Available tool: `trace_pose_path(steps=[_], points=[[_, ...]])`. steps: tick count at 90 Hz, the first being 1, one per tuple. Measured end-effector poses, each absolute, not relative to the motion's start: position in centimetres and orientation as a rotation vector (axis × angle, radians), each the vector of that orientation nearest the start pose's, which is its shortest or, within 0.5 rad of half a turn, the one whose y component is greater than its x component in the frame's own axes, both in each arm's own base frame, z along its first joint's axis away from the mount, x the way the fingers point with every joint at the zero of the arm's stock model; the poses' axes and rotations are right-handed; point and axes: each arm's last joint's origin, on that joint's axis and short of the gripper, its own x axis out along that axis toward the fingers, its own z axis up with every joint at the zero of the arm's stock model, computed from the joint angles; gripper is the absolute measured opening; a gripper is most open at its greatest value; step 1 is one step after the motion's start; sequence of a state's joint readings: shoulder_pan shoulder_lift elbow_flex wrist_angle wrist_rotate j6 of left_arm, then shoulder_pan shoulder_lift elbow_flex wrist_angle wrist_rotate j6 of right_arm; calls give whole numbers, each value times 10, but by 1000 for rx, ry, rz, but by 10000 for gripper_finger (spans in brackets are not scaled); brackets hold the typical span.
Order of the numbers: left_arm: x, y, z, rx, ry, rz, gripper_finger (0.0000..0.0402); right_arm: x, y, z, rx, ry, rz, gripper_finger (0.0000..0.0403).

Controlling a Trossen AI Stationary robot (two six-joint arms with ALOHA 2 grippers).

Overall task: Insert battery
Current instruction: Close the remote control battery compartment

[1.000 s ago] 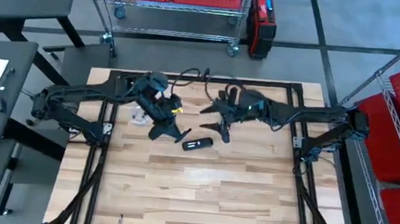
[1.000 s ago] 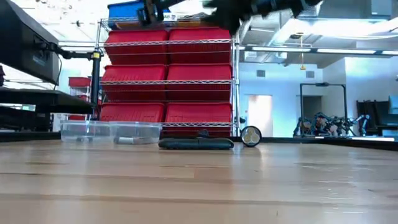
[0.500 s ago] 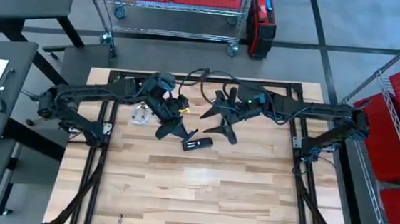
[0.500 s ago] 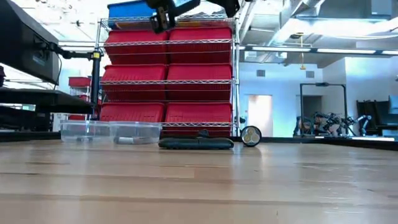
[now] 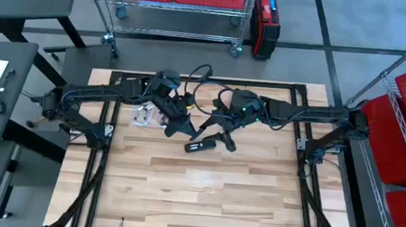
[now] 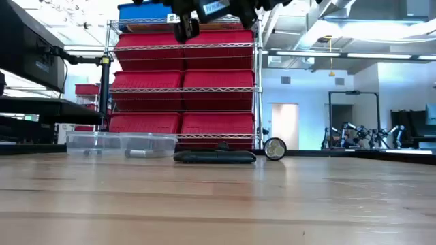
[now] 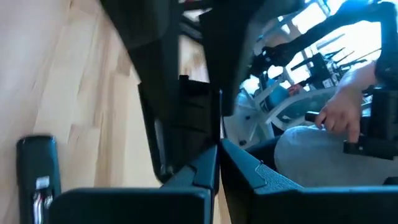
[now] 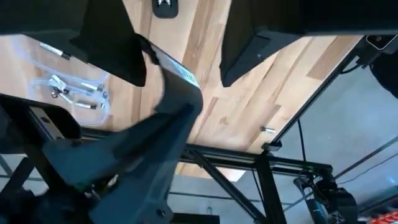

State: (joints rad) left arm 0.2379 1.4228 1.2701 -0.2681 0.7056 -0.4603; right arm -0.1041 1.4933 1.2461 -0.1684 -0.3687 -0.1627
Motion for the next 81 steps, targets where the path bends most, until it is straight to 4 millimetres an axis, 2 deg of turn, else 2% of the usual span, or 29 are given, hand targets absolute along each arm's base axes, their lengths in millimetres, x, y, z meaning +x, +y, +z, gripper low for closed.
trace_pose_path(steps=[28, 41, 49, 64, 71, 81], points=[[310, 64, 348, -644, 469, -255, 0, 337, -26, 324, -58, 407, 287, 12], [310, 64, 348, -640, 467, -247, 0, 336, -27, 323, -24, 428, 277, 5], [308, 66, 346, -657, 495, -226, 14, 333, -30, 320, 6, 475, 275, 3], [304, 79, 343, -654, 503, -180, 77, 320, -36, 335, 100, 637, 243, 2], [303, 86, 345, -633, 472, -169, 111, 316, -45, 343, 160, 661, 199, 1], [304, 90, 349, -570, 423, -169, 146, 314, -64, 342, 323, 653, 120, 1]])
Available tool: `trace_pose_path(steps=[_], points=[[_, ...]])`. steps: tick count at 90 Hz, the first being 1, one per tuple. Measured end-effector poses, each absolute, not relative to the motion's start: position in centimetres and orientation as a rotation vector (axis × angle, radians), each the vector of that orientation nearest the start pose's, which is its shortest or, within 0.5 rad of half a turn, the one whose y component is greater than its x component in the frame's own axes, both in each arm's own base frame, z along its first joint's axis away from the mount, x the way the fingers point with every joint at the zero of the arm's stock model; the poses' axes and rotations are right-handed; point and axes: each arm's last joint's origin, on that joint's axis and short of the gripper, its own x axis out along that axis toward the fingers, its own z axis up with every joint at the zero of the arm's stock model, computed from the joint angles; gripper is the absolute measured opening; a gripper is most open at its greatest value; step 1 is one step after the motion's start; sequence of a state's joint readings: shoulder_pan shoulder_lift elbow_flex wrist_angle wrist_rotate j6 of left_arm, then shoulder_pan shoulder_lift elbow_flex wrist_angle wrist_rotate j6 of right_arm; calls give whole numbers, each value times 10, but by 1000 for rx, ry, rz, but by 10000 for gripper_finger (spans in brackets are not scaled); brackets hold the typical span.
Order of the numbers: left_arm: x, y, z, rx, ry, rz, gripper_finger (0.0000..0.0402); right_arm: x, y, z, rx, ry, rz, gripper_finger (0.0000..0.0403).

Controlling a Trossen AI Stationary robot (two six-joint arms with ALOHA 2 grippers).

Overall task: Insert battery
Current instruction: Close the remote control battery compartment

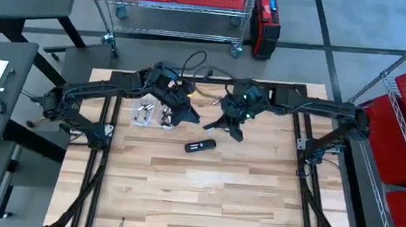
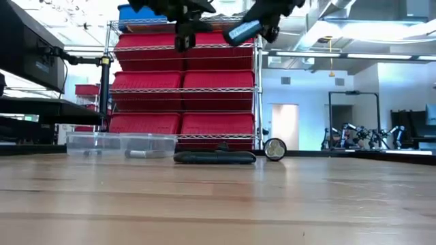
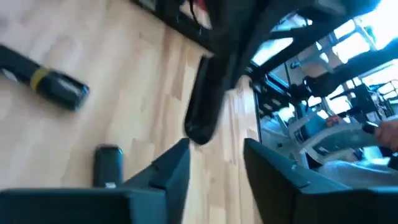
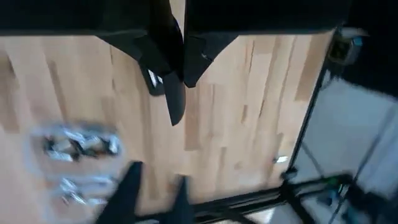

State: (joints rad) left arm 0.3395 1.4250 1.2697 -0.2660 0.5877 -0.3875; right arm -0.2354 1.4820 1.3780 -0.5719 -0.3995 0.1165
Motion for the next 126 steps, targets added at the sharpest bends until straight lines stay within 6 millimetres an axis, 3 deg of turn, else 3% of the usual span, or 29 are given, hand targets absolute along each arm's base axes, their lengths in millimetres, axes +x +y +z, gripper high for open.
trace_pose_path(steps=[14, 22, 31, 44, 67, 84, 100, 126], points=[[304, 86, 355, -345, 391, -109, 158, 314, -91, 331, 595, 568, 27, 0], [304, 80, 365, -185, 394, 18, 155, 314, -102, 325, 721, 523, -18, 0], [304, 71, 376, 17, 424, 145, 150, 315, -106, 326, 803, 466, -37, 0], [305, 56, 377, 215, 469, 188, 149, 319, -109, 333, 893, 370, -32, 0], [306, 54, 378, 179, 457, 228, 154, 320, -107, 336, 930, 348, -25, 0], [302, 57, 372, 155, 528, 246, 203, 321, -108, 338, 953, 321, -40, 0], [303, 57, 372, 257, 540, 245, 252, 323, -108, 340, 994, 294, -43, 0], [306, 56, 377, 379, 503, 258, 258, 339, -107, 322, 1086, 319, -83, 0]])
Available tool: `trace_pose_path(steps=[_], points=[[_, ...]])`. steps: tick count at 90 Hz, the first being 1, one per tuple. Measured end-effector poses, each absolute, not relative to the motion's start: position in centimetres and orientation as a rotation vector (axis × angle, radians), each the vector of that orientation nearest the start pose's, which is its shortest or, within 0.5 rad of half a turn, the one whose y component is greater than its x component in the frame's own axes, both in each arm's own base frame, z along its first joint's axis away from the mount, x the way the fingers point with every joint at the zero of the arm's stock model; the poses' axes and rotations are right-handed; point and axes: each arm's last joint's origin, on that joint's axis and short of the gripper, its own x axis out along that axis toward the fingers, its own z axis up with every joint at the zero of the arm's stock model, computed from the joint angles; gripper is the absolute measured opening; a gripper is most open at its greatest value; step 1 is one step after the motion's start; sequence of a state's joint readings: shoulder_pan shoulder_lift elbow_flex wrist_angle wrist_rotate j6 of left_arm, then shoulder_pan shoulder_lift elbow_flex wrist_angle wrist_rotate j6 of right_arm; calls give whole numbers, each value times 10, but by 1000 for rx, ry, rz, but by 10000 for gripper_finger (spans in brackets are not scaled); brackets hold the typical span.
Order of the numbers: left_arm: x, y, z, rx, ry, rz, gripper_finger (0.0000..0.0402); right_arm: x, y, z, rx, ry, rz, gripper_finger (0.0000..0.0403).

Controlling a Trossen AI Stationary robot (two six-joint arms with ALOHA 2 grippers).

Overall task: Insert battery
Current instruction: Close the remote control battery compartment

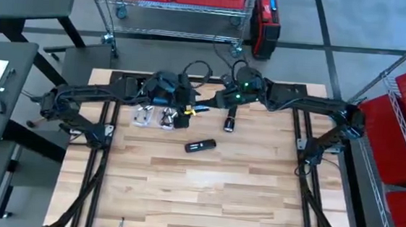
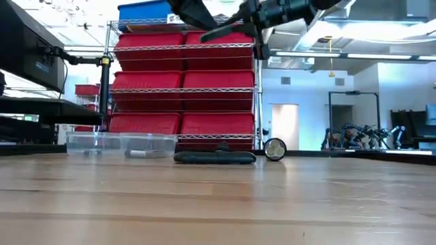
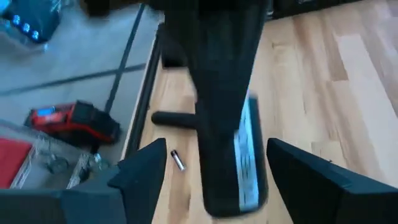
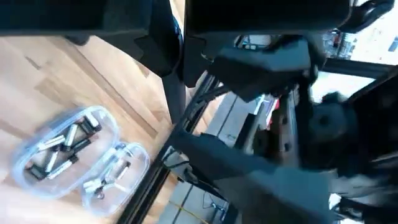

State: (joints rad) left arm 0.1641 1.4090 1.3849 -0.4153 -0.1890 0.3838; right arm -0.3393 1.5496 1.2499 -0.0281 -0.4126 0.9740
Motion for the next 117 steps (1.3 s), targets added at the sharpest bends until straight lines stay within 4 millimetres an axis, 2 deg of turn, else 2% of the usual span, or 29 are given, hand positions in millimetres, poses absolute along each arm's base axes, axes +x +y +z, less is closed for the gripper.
trace_pose_path(steps=[17, 68, 117], points=[[305, 56, 374, 449, 545, 235, 258, 350, -112, 320, 1121, 251, -57, 0], [299, 58, 366, 324, 641, 345, 257, 349, -117, 321, 1171, 220, -66, 0], [299, 59, 367, 340, 638, 359, 171, 350, -116, 321, 1171, 223, -64, 8]])
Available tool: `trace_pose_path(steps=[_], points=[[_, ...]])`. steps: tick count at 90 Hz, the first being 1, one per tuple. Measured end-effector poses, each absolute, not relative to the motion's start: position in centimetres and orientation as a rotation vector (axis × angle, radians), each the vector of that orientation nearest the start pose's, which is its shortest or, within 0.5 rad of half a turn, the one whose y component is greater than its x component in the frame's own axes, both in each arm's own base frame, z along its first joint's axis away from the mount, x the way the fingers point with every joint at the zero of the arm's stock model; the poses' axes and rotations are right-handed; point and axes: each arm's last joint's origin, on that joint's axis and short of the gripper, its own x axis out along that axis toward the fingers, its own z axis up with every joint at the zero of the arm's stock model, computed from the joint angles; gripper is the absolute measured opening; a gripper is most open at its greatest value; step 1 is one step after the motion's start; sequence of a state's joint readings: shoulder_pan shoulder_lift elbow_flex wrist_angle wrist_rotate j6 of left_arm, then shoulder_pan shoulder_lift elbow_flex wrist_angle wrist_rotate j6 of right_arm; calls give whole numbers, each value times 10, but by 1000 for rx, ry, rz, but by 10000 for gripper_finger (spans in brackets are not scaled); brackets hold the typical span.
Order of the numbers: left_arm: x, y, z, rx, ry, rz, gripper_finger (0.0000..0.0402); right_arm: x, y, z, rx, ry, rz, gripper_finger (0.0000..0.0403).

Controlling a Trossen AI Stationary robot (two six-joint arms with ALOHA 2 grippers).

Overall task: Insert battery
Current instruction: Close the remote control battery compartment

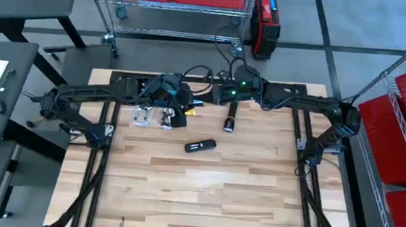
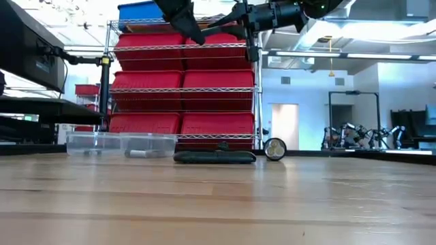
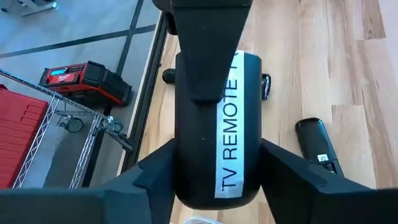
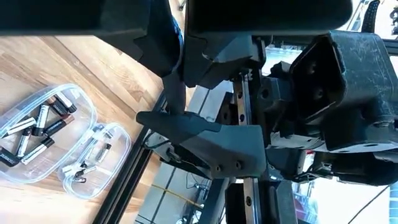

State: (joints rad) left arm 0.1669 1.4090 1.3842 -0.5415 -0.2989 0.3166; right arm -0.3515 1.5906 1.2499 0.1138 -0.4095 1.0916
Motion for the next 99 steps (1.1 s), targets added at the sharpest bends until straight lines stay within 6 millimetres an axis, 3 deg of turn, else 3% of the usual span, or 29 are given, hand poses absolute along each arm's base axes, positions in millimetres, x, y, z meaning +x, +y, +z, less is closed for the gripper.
trace_pose_path(steps=[36, 58, 65, 82, 90, 99], points=[[299, 59, 367, 289, 625, 375, 166, 343, -121, 327, 990, 246, 62, 87], [294, 57, 359, 117, 687, 363, 166, 316, -129, 354, 707, 172, 73, 182], [290, 55, 354, 46, 742, 329, 166, 306, -127, 355, 597, 227, 60, 205], [285, 49, 325, -96, 860, 320, 166, 290, -112, 329, 406, 535, 30, 225], [286, 43, 306, -170, 884, 279, 166, 287, -103, 299, 390, 661, 10, 222], [284, 35, 282, -222, 925, 271, 166, 289, -92, 261, 437, 653, 16, 216]])
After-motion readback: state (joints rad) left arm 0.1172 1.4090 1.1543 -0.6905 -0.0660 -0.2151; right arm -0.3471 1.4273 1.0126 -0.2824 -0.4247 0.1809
